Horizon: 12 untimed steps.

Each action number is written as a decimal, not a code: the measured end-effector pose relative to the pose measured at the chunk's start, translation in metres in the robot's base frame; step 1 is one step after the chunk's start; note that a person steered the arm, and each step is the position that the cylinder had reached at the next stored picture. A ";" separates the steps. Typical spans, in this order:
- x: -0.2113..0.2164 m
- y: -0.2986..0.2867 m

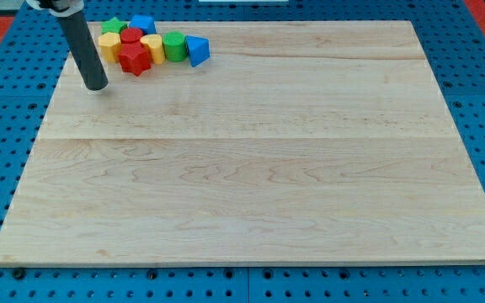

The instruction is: Move blue triangle towards bottom left of the board

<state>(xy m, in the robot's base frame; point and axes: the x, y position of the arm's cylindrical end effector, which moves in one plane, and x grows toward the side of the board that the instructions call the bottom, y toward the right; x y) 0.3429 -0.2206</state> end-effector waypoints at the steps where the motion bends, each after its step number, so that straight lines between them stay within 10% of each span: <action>1: 0.000 -0.001; 8: 0.053 0.094; 10: -0.034 0.226; 12: -0.111 0.167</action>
<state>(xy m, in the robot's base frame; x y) 0.2320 -0.0537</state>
